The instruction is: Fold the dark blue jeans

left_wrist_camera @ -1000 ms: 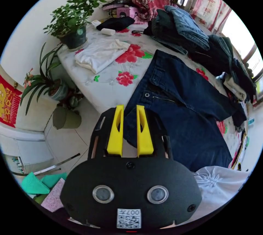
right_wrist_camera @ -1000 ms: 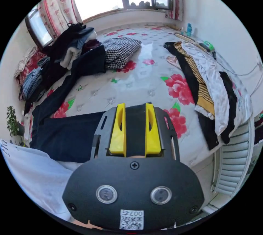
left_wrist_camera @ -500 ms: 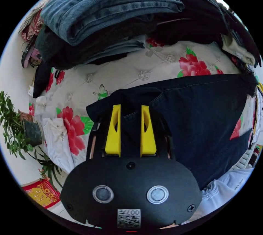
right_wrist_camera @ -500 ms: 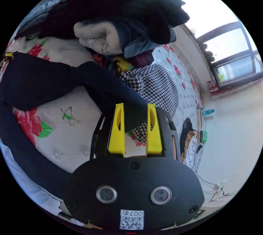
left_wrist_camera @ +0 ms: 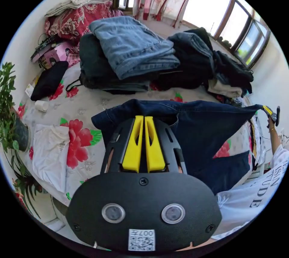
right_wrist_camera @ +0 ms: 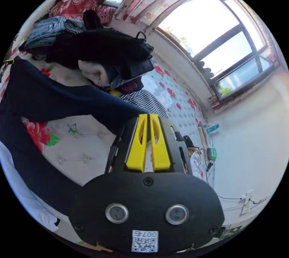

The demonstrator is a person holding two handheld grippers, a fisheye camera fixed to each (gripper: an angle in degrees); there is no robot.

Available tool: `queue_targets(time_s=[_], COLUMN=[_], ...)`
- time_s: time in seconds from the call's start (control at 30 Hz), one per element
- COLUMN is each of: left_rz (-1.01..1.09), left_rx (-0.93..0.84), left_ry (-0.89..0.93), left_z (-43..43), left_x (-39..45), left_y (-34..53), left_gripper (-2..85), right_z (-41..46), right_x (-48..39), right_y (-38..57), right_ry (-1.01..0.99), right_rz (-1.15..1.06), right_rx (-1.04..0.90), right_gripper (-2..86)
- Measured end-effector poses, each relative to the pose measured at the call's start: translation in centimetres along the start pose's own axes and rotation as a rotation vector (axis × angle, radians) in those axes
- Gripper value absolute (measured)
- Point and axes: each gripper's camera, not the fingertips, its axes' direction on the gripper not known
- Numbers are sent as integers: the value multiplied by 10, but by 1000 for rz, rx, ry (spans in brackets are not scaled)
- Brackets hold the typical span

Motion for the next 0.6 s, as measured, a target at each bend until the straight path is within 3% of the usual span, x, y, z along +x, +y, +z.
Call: queue_targets(time_s=[0.13, 0.23, 0.33, 0.4, 0.47, 0.6], left_rz=[6, -103, -316, -429, -538, -527], left_rx=[236, 150, -31, -135, -159, -124], left_ry=[73, 52, 40, 61, 102, 143], left_z=[-129, -155, -129, -106, -95, -111], left_x=[-5, -14, -35, -49, -66, -89], left_y=[105, 194, 287, 331, 357, 333], left_gripper=[-10, -10, -10, -10, -10, -10], right_z=[-67, -88, -58, -11, 18, 33], right_x=[25, 10, -28, -65, -86, -67], right_y=[71, 144, 216, 271, 303, 308], right_ry=[-38, -73, -165, -237, -293, -336], right_rz=[82, 66, 45, 25, 6, 61], right_rx=[121, 103, -120, -388, -529, -524], right_gripper=[-2, -1, -1, -2, -2, -2])
